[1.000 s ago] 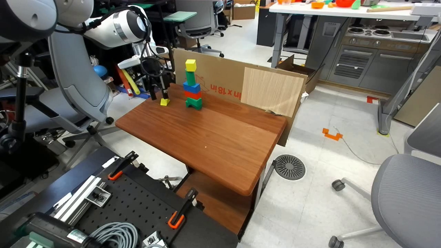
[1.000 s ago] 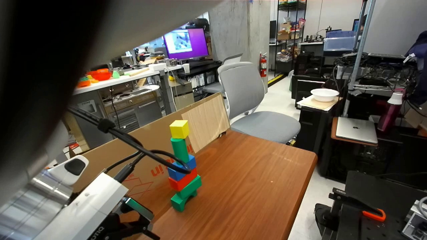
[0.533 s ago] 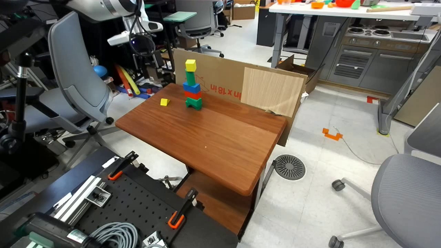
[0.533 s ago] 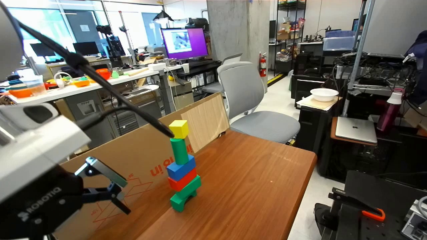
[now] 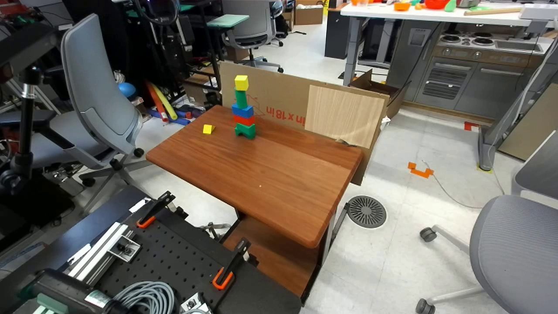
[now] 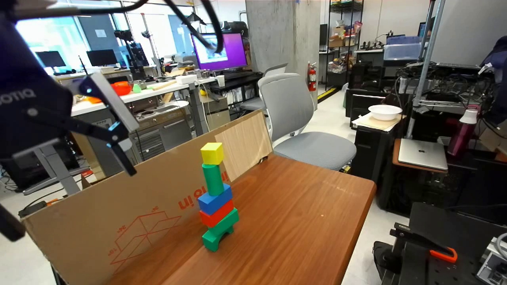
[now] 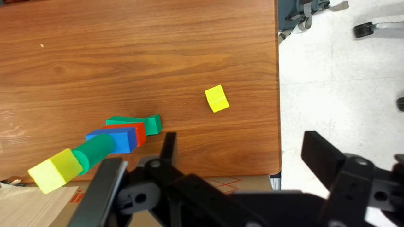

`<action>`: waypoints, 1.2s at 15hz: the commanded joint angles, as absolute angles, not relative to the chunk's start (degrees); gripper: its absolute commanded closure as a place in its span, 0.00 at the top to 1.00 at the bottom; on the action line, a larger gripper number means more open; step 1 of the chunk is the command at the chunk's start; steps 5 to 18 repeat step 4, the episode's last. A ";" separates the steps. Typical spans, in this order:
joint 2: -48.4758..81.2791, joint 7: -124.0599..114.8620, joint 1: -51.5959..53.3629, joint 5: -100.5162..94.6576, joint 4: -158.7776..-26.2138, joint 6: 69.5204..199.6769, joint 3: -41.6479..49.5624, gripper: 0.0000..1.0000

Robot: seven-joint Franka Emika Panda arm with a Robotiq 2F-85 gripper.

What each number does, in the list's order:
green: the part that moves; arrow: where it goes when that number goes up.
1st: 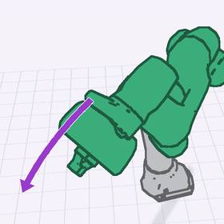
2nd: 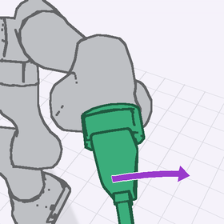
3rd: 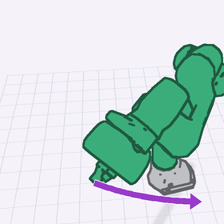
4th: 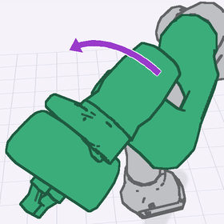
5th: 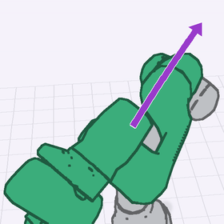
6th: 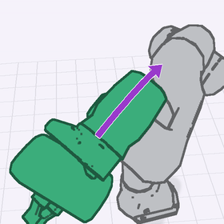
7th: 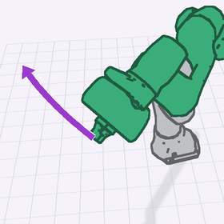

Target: Pick up the topmost block and put it on the table

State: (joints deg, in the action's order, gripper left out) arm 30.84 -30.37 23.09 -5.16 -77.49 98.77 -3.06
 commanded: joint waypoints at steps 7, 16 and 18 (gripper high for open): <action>25.56 -30.61 20.14 -4.84 -81.28 98.20 -4.00 1.00; 25.56 -30.61 20.14 -4.84 -81.28 98.20 -4.00 1.00; 25.56 -30.61 20.14 -4.84 -81.28 98.20 -4.00 1.00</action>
